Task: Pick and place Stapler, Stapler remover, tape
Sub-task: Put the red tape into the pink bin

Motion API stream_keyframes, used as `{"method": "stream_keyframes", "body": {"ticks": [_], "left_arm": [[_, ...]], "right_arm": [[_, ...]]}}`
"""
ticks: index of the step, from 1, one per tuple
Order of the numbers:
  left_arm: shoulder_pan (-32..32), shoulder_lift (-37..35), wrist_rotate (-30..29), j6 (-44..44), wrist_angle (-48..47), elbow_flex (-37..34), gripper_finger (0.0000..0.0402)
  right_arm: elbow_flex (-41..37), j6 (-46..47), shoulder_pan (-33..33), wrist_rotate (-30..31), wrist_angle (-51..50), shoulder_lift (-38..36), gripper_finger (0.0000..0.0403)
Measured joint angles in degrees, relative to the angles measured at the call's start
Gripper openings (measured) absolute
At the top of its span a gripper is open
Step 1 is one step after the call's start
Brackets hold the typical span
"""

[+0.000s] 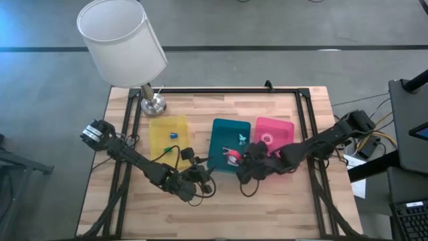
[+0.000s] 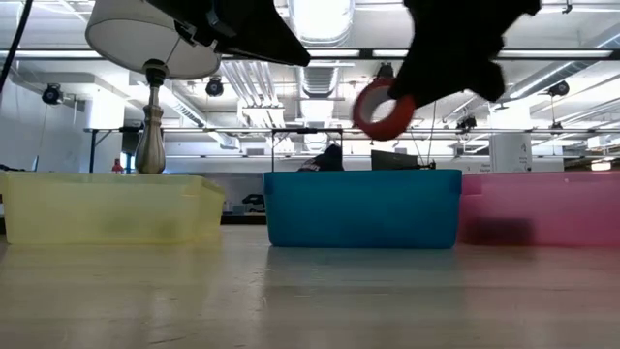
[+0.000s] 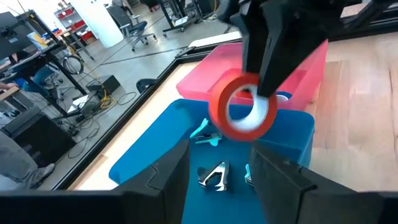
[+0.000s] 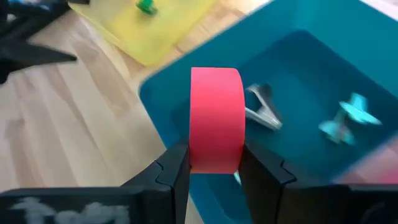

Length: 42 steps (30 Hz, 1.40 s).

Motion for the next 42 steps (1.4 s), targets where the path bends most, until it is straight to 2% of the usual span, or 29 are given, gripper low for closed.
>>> {"method": "stream_keyframes", "body": {"ticks": [7,13,17,21,26,33,42], "left_arm": [[0.0,0.0,0.0,-2.7,-0.3,-0.6,0.0165],[0.0,0.0,0.0,-3.4,-0.4,-0.7,0.0165],[0.0,0.0,0.1,-5.1,-0.5,-0.7,0.0165],[0.0,0.0,0.2,-5.8,-0.5,-0.7,0.0165],[0.0,0.0,0.2,-5.9,-0.4,-0.7,0.0165],[0.1,0.0,0.2,-5.9,-0.4,-0.7,0.0165],[0.1,0.0,0.2,-5.7,-0.4,-0.7,0.0165]], "right_arm": [[0.0,11.0,4.3,4.7,-17.2,-4.9,0.0125],[-1.9,31.7,8.2,5.0,-37.0,-6.4,0.0115],[-6.1,44.1,9.3,1.8,-42.8,-8.3,0.0115],[-12.5,49.0,9.3,-0.8,-40.3,-11.8,0.0123],[-21.7,51.4,9.3,-1.7,-32.3,-18.0,0.0125],[-32.5,50.8,9.0,2.0,-20.4,-25.1,0.0125],[-33.3,48.6,9.0,3.5,-19.5,-25.9,0.0152]]}}
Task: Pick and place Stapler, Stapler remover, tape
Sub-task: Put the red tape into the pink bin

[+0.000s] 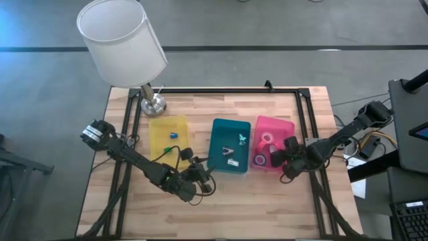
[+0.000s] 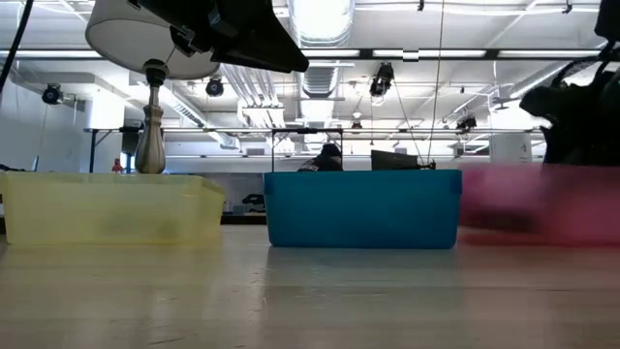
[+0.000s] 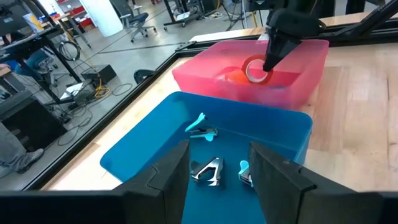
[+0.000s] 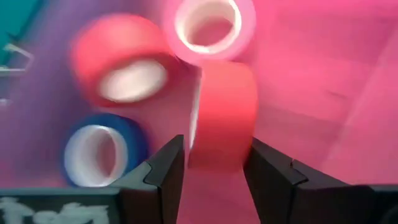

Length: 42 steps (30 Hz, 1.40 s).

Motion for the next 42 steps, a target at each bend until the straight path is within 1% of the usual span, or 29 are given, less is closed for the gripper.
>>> {"method": "stream_keyframes", "body": {"ticks": [5,11,15,17,18,20,23,27,38,40,42], "left_arm": [[0.0,0.0,0.0,0.0,0.0,0.0,0.0165],[0.0,0.0,0.0,0.0,0.0,0.0,0.0165],[0.0,0.0,0.0,0.0,0.0,0.0,0.0165],[0.0,0.0,0.0,0.0,0.0,0.0,0.0165],[0.0,0.0,0.0,0.0,0.0,0.0,0.0165],[0.0,0.0,0.0,0.0,0.0,0.0,0.0165],[0.0,0.0,0.0,0.0,0.0,0.0,0.0165],[0.0,0.0,0.1,0.0,0.0,0.0,0.0165],[0.0,0.0,0.7,-0.1,0.0,0.0,0.0165],[0.0,0.0,0.7,-0.1,0.0,0.0,0.0165],[0.0,0.0,0.7,-0.1,0.0,0.0,0.0165]], "right_arm": [[2.7,-4.7,0.0,2.1,0.2,0.0,0.0171],[5.2,-7.8,0.0,3.5,0.0,0.0,0.0186],[7.0,-10.0,0.0,7.9,0.5,0.0,0.0187],[7.4,-13.1,0.0,10.2,3.1,0.0,0.0187],[7.4,-15.1,0.0,10.3,4.9,0.0,0.0187],[7.1,-19.0,0.0,9.8,9.2,0.0,0.0187],[6.6,-23.4,0.0,7.4,14.5,1.0,0.0187],[6.5,-27.1,0.0,5.3,16.2,3.1,0.0187],[6.5,-27.3,-2.6,5.2,16.2,5.6,0.0187],[6.5,-27.5,-3.4,6.0,16.2,5.6,0.0187],[6.5,-27.5,-4.2,8.0,16.2,5.6,0.0187]]}}
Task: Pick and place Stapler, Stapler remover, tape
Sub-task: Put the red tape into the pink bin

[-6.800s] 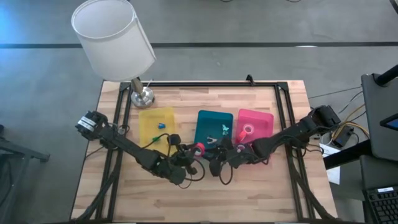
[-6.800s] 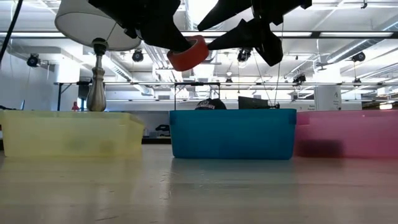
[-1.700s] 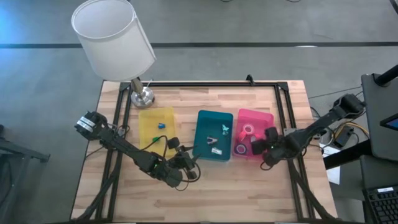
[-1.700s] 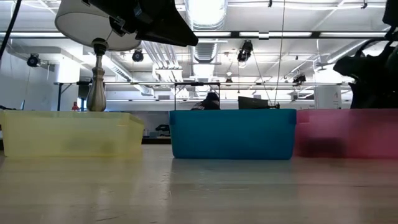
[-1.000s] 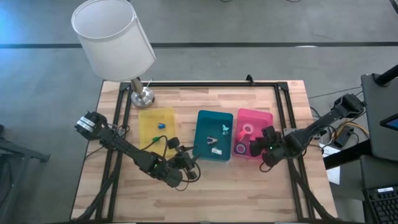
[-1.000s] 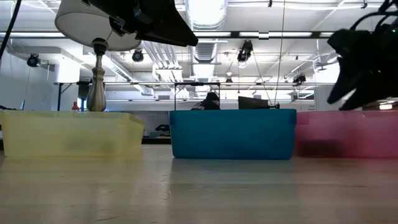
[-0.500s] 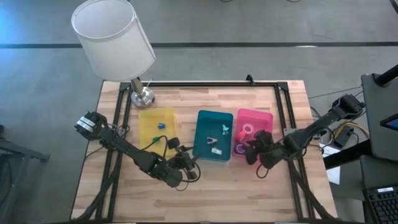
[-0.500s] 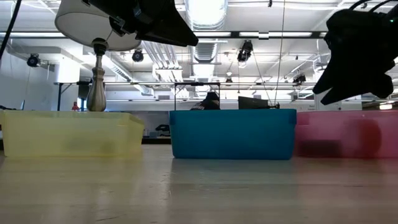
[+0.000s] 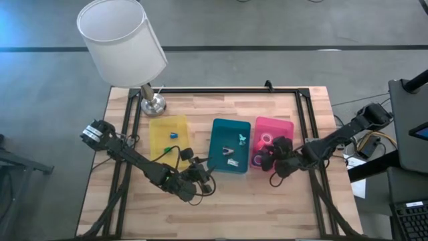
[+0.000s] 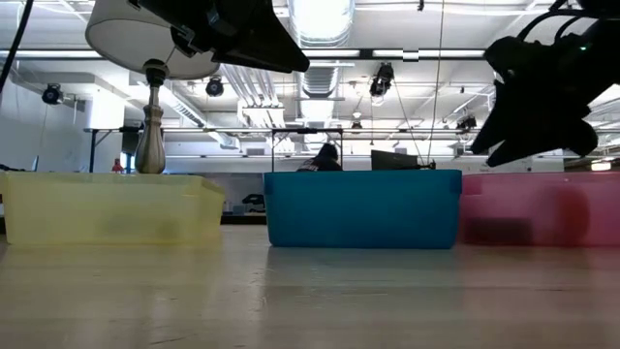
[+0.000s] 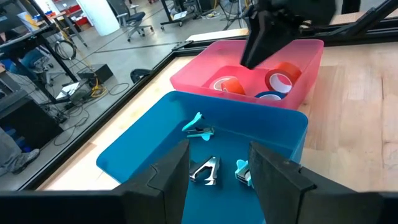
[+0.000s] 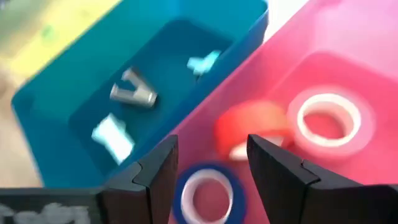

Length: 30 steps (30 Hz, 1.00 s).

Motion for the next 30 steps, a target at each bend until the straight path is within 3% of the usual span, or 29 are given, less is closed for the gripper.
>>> {"method": "stream_keyframes", "body": {"ticks": [4,30], "left_arm": [[0.1,0.0,0.0,0.3,0.0,0.0,0.0165],[0.8,0.0,0.3,0.4,0.2,0.0,0.0165]], "right_arm": [[0.0,1.6,-1.1,4.9,0.1,0.0,0.0187],[-3.7,3.5,-2.1,5.0,4.5,0.0,0.0187]]}}
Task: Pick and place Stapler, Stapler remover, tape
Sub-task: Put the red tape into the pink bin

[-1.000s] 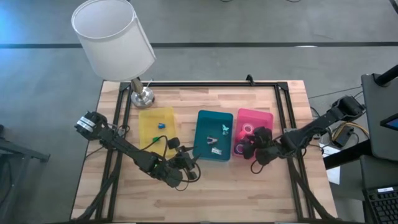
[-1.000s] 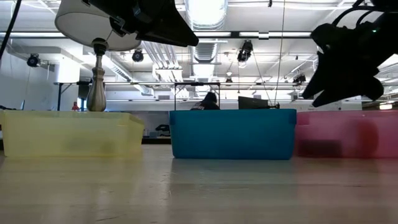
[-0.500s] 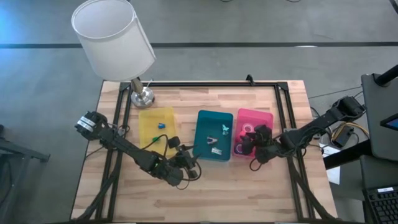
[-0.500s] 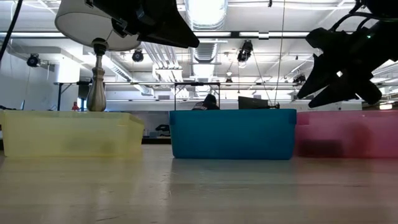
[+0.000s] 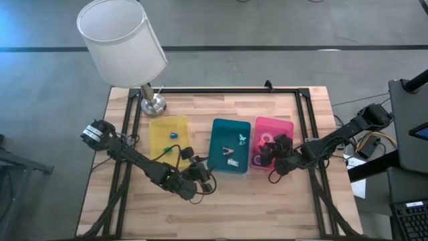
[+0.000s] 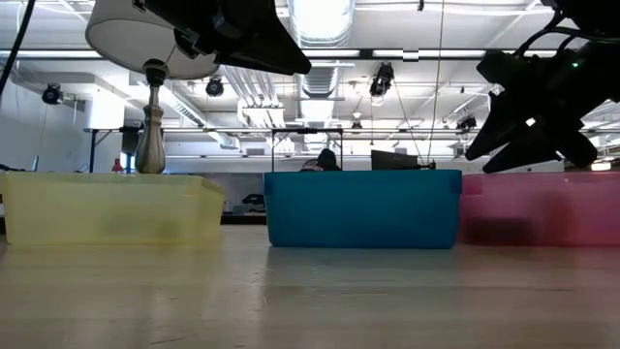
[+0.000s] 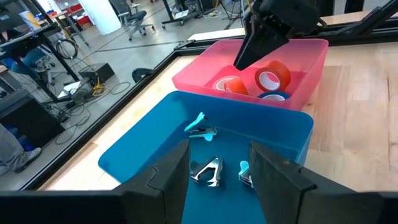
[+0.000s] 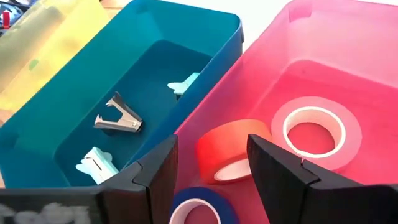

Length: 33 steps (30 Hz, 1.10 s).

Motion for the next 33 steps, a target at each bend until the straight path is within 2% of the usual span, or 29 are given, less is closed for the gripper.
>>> {"method": "stream_keyframes", "body": {"ticks": [2,4,9,11,18,26,30,33], "left_arm": [[0.0,0.0,0.0,0.0,0.0,0.0,0.0165],[0.0,0.0,0.3,0.0,0.0,0.0,0.0165],[0.0,0.0,1.2,0.0,0.0,0.0,0.0165],[0.0,0.0,1.2,0.0,0.0,0.0,0.0165],[0.0,0.0,1.2,0.0,-0.1,0.0,0.0165],[0.0,0.0,1.2,0.0,-0.2,0.0,0.0165],[0.0,0.0,1.2,0.0,-0.3,0.0,0.0165],[0.0,0.0,1.2,0.0,-0.3,0.0,0.0165]], "right_arm": [[0.0,0.0,0.0,-1.0,0.0,0.0,0.0187],[0.0,-0.3,0.0,-4.4,0.0,0.0,0.0187],[0.1,-0.4,0.3,-20.8,0.1,0.0,0.0187],[0.0,1.5,1.0,-25.0,-0.3,0.0,0.0187],[0.8,3.1,2.2,-22.3,-4.6,0.0,0.0187],[2.7,12.8,2.2,-22.2,-18.0,0.0,0.0187],[3.6,11.1,2.2,-22.0,-18.3,0.0,0.0187],[4.5,8.5,2.2,-18.9,-18.3,0.0,0.0187]]}}
